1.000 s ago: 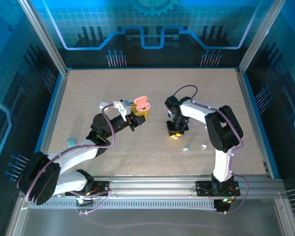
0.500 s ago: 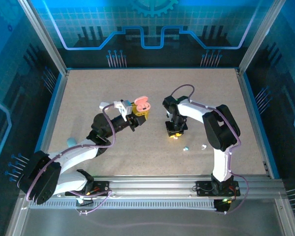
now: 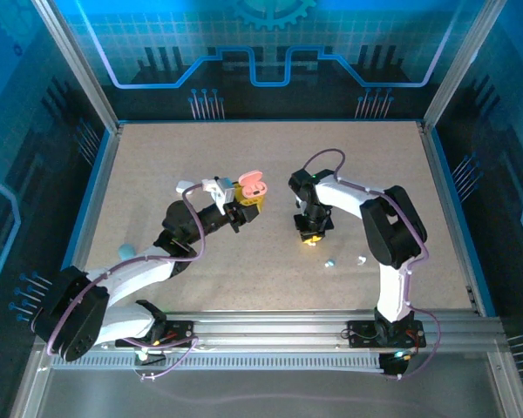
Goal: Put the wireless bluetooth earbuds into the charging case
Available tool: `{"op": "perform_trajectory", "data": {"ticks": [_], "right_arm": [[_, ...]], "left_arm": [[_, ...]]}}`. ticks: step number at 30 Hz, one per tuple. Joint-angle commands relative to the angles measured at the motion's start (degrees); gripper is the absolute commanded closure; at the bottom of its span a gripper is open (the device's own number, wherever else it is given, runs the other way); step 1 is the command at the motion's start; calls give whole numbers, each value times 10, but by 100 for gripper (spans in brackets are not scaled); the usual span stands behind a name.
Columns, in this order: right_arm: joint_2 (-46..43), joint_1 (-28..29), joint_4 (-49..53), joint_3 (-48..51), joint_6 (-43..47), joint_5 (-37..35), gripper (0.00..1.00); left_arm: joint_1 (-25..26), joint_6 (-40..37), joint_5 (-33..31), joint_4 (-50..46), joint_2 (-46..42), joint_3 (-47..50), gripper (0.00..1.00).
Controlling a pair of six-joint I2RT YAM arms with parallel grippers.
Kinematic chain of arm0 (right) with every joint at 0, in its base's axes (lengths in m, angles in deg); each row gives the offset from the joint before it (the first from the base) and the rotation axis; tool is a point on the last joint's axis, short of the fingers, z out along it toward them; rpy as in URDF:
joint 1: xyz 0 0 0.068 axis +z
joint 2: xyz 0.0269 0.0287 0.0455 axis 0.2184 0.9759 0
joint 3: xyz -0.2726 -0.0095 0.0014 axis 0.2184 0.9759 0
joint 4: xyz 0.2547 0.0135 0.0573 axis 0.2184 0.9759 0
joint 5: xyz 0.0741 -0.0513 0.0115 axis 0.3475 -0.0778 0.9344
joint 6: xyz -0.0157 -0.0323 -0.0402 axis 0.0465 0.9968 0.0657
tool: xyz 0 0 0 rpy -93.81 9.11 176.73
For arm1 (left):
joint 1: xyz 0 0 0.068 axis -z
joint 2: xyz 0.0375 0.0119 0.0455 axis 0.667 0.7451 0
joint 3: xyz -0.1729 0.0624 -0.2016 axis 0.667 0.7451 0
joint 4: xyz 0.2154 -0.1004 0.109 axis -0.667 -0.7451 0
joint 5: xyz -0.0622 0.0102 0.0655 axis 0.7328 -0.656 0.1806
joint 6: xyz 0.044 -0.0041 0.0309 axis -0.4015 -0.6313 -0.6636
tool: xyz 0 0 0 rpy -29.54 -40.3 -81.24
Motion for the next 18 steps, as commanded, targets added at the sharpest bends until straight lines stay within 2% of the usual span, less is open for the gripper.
{"op": "perform_trajectory", "data": {"ticks": [1,10,15,18], "right_arm": [[-85,-5,16,-1,-8,14,81],[-295,-59,-30,-35,-41,200,80],[-342,-57,-80,-57,-73,296,80],[-348,-43,-115,-56,-93,328,79]], "left_arm": [[-4,-5,10,9,11,-10,60],[-1,10,32,46,75,-27,60],[16,-3,36,53,111,-52,61],[32,-13,33,57,128,-65,61]]}}
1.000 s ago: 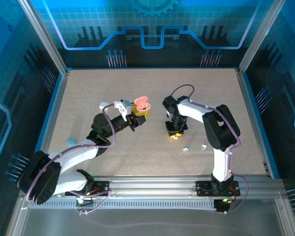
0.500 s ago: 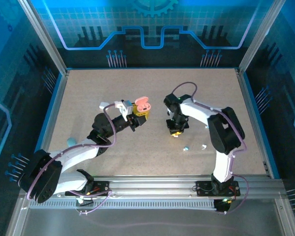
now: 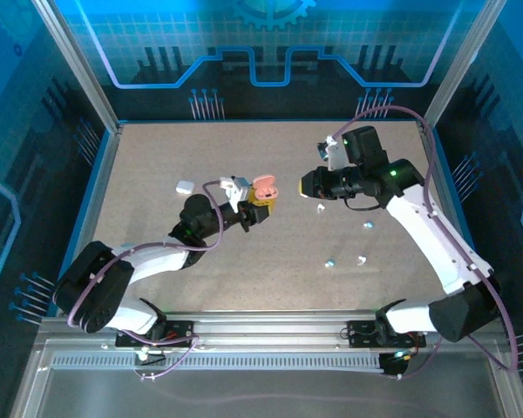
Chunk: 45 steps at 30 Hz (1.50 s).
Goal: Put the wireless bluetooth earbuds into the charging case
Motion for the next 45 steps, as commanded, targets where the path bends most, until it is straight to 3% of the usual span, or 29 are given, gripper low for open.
{"op": "perform_trajectory", "data": {"ticks": [1,14,29,45], "right_arm": [[1,19,-42,-7,-33,74,79],[33,77,-82,-13,-46,22,79],[55,112,-73,-33,-44,-73,79],[74,132,-7,-60,-10,-106,76]], "left_arm": [[18,-20,11,39,16,-29,61],[52,-37,-7,48,35,-47,61],[56,-37,-10,53,36,-48,61],[56,-24,-20,71,32,-47,61]]}}
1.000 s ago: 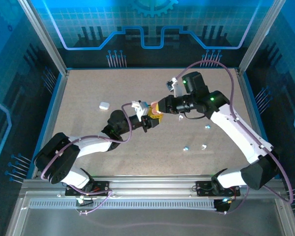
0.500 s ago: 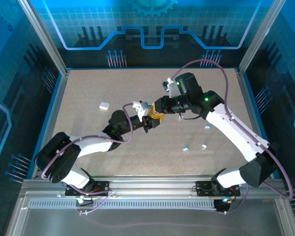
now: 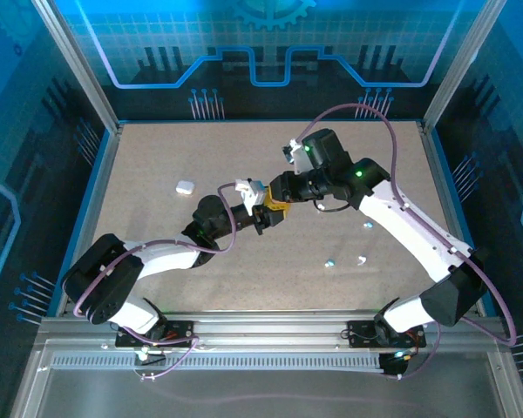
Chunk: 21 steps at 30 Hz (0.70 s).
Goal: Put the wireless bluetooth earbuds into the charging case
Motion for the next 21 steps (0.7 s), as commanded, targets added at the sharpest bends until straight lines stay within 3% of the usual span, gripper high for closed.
{"op": "perform_trajectory", "data": {"ticks": [1,21], "right_arm": [[4,12,37,-21,15,-19,75],[-13,12,29,-44,12,-25,61]], "left_arm": [[4,-5,-6,48,-3,-15,61],[4,-4,1,45,1,-11,61]]}}
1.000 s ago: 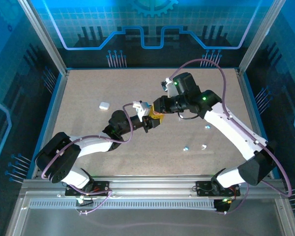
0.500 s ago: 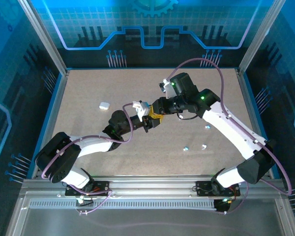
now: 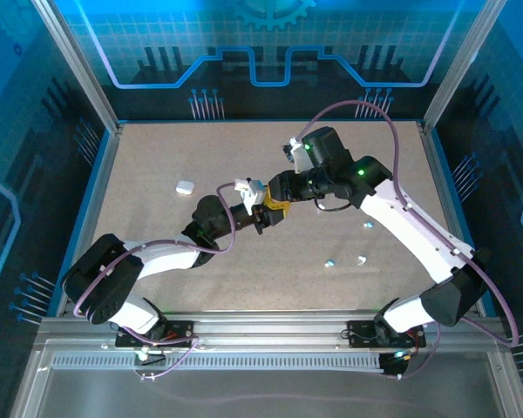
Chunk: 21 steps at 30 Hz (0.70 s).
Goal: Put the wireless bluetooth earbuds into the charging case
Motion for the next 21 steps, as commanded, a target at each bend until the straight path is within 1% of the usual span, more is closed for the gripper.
{"op": "perform_trajectory", "data": {"ticks": [1,7,14,16,18,21], "right_arm": [[-13,7,5,-22,4,-8,61],[-27,6,-3,-26,2,-3,59],[-65,6,-24,-17,12,-9,57],[-85,6,-43,-4,15,-28,57],[-107,3,-59,11,16,-63,57],[-124,-19,-53,19,4,-114,54]], "left_arm": [[4,-5,1,35,2,-12,61],[4,-6,1,34,3,-9,61],[4,-11,2,32,2,-6,61],[4,-13,3,32,1,-5,61],[3,-20,12,28,0,-5,61],[6,-38,28,17,-7,-5,61]]}}
